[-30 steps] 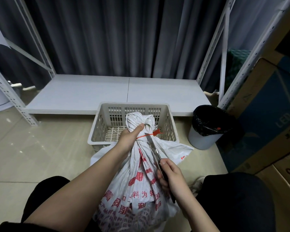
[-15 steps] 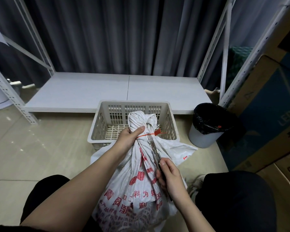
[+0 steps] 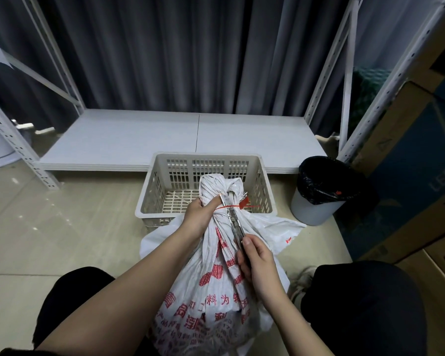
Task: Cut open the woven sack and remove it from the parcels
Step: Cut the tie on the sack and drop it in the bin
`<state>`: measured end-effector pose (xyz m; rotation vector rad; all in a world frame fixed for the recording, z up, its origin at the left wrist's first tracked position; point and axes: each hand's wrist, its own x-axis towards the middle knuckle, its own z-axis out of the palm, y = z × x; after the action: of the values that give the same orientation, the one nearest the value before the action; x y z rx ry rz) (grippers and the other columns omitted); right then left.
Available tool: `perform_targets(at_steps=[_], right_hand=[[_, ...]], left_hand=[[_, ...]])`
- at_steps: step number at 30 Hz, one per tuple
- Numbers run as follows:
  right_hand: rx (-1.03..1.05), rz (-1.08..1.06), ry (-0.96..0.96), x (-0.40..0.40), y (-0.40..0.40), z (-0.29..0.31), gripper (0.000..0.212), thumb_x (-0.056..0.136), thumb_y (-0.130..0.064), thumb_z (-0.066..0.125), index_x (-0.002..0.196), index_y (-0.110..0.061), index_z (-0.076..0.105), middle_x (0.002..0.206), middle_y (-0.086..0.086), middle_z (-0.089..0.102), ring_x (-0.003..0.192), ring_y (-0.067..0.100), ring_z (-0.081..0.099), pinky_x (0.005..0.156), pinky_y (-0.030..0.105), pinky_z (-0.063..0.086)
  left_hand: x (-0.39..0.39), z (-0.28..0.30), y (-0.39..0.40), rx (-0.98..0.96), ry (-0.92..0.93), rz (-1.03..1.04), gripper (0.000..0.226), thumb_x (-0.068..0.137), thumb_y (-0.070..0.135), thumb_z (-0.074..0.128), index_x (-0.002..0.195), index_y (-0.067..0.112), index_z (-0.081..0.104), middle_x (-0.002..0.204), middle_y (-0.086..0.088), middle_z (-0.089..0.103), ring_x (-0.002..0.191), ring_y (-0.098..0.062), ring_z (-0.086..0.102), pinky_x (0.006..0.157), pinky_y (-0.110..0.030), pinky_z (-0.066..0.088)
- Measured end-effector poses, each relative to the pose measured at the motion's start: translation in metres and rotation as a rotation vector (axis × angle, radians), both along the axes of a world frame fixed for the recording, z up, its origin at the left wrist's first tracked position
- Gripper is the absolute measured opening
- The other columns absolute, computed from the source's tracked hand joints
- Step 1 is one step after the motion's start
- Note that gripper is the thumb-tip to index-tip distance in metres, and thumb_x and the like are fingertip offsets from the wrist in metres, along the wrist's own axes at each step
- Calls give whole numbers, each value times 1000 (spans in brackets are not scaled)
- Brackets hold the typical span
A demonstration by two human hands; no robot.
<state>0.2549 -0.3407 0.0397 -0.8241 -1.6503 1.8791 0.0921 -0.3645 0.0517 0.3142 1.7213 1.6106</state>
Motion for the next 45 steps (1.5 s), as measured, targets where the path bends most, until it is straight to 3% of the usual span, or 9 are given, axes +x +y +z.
perform_targets(at_steps=[5,9,14,17,26,28,32,36,45], right_hand=[[34,-32,-16,-18,2,5,11,92,-17,60,81,-14,59,64,-11,60,59,0,56,59,13,44],[179,-62,-106,-25,7,10,32,91,-23,62,63,-26,46,53,-19,51,54,-5,45,55,13,36],[307,-73,-234,-29,5,14,36,95,-38,53,63,-25,41,56,-15,49,57,0,45,58,18,35],[374,-98,-418,-35,1,14,41,94,-52,45,61,-27,39,60,-9,47,67,11,49,65,32,37],[54,54,-110,-38,4,18,58,99,-35,45,42,-29,56,39,-16,45,39,-4,41,47,11,30],[-6,85,-82,-40,3,15,56,98,-39,46,44,-26,51,40,-15,39,37,-2,35,43,12,28],[-125,91,-12,-39,0,10,49,97,-40,47,52,-24,35,45,-10,25,36,3,21,36,15,18],[-193,138,23,-35,-5,14,46,99,-36,42,57,-22,30,46,-4,19,36,7,16,35,17,15],[-207,143,-21,-29,-3,14,47,98,-39,42,56,-22,30,45,-4,20,38,7,15,37,18,14]], left_hand=[[0,-7,5,13,33,14,60,62,61,70,104,18,68,100,-3,75,95,-24,70,93,-49,52],[4,-1,3,-22,59,39,78,66,63,61,125,14,52,120,-1,63,109,-20,61,100,-43,47],[6,5,2,-88,135,40,58,90,49,53,132,11,41,126,3,50,119,-16,49,101,-33,39],[10,4,2,-77,177,99,78,74,68,51,126,10,48,123,3,57,117,-17,54,96,-34,41],[11,8,4,-53,130,216,72,75,64,53,127,13,52,123,-4,61,116,-23,57,104,-44,41],[8,8,6,-50,98,236,68,75,61,53,123,12,55,119,-5,63,113,-24,58,103,-43,43],[5,5,11,-40,92,277,91,56,70,46,124,10,56,121,-8,64,114,-27,59,103,-45,43],[6,11,10,-52,66,282,68,83,55,52,131,7,50,131,-10,58,123,-29,53,107,-44,39],[-1,9,16,-111,69,257,66,92,48,49,141,4,39,144,-12,46,132,-30,43,110,-40,34]])
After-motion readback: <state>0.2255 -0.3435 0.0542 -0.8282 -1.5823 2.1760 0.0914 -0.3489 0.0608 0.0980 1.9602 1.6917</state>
